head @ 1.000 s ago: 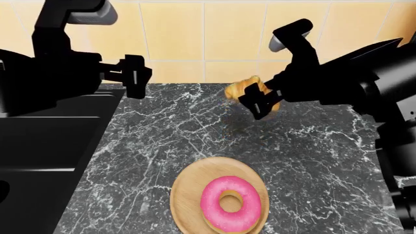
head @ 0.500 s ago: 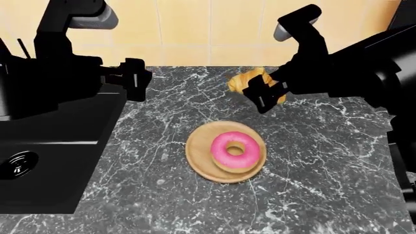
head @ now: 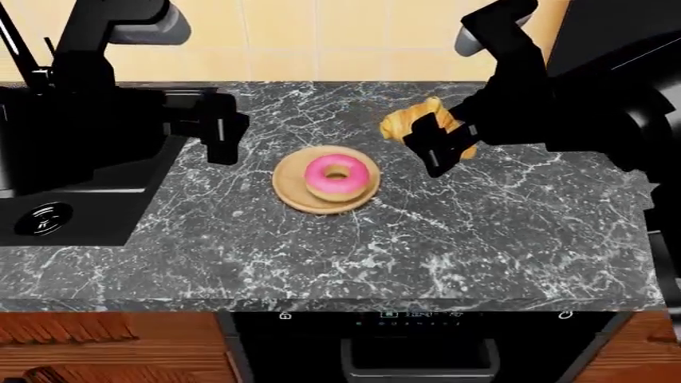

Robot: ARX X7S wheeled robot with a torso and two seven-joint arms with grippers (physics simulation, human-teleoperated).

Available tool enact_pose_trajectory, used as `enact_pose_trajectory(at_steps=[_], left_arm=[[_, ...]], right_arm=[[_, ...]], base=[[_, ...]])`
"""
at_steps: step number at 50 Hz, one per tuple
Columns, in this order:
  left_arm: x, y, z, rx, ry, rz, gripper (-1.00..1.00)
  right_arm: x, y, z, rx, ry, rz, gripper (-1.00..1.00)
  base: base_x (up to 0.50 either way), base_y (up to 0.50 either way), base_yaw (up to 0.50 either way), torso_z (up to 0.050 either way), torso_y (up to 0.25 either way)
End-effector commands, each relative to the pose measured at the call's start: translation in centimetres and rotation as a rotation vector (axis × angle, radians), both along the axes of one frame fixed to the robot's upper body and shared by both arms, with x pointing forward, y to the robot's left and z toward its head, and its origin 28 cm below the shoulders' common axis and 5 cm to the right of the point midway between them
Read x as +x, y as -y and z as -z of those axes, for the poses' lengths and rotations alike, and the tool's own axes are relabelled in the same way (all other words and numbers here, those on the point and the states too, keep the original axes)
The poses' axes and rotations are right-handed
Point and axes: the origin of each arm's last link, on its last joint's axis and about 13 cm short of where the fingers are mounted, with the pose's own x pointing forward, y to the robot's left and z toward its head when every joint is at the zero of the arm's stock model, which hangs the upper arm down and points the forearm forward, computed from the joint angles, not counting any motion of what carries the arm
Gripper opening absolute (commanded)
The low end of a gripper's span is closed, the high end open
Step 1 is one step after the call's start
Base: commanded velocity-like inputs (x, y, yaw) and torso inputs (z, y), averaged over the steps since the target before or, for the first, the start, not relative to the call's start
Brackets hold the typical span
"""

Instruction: Place the pastries on the plates.

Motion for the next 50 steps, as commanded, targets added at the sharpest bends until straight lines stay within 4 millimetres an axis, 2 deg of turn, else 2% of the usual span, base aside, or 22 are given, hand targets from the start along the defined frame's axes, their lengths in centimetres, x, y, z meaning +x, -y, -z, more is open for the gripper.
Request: enact_pose_trajectory(at_steps=[1, 50], left_arm=[[0.0, -0.2, 0.1, -0.005, 0.000, -0.006, 1.00], [-0.2, -0.3, 0.8, -0.018, -0.001, -0.003, 1.00]], right_arm=[[0.0, 0.0, 0.2, -0.011, 0.012, -0.009, -1.00], [-0.6, 0.0, 1.4, -0.020, 0.031, -0.038, -1.00]], base=[[-0.39, 0.18, 0.00, 0.000, 0.000], [-0.02, 0.50, 0.00, 0.000, 0.000]])
